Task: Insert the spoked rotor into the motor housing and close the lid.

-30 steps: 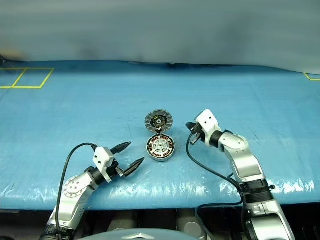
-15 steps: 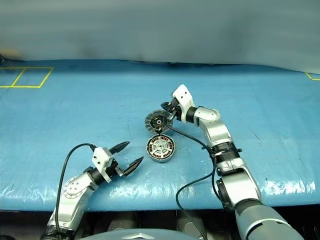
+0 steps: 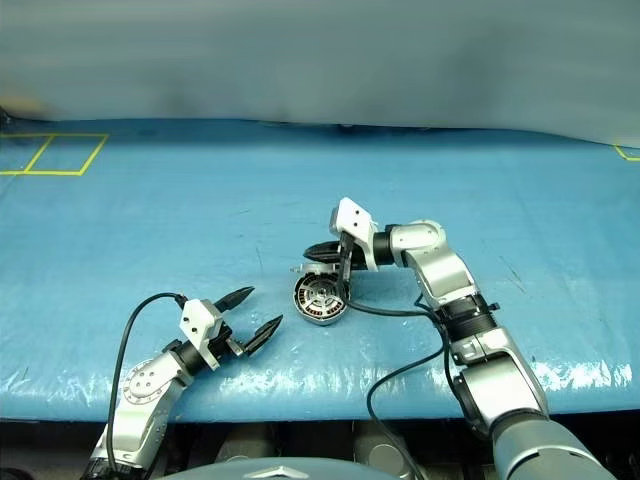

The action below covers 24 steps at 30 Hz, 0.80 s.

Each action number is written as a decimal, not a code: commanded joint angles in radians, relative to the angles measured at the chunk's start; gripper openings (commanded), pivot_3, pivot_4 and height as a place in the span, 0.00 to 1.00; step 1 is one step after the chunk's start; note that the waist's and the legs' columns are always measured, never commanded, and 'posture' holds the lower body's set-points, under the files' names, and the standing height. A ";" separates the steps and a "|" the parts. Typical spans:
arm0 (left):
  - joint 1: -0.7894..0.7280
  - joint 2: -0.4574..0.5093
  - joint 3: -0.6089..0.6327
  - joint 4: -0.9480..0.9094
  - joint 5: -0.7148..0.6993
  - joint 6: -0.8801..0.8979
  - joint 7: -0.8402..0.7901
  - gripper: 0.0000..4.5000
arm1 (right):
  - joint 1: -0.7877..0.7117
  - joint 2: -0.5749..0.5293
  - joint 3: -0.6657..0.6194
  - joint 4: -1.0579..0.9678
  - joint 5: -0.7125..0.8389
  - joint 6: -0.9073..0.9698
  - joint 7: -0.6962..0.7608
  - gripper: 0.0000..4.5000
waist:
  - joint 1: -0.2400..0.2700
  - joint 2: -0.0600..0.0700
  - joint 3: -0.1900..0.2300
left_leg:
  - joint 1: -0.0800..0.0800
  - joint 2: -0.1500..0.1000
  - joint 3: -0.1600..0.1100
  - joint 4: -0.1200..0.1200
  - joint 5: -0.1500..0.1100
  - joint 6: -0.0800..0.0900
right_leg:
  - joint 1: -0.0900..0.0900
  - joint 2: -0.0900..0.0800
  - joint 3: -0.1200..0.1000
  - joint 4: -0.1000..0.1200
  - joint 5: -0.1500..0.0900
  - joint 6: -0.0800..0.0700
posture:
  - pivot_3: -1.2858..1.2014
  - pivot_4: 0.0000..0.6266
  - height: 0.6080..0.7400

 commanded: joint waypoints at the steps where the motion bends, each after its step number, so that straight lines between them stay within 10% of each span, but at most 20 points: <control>1: -0.009 0.004 0.004 -0.030 -0.003 -0.017 -0.006 1.00 | 0.048 -0.041 0.039 -0.107 -0.049 -0.016 -0.006 0.01 | 0.001 0.000 0.000 | 0.000 0.000 0.000 0.000 0.000 0.000 | 0.000 0.000 0.000 0.000 0.000 0.000 | 0.52 0.24 1.00; 24: -0.022 0.008 0.001 -0.026 -0.003 -0.005 -0.023 1.00 | 0.336 0.042 -0.079 -0.314 0.044 0.031 -0.267 0.01 | 0.000 -0.002 -0.001 | 0.002 0.000 0.001 0.001 0.000 0.000 | 0.002 0.000 0.000 0.001 -0.001 0.002 | 0.52 0.24 1.00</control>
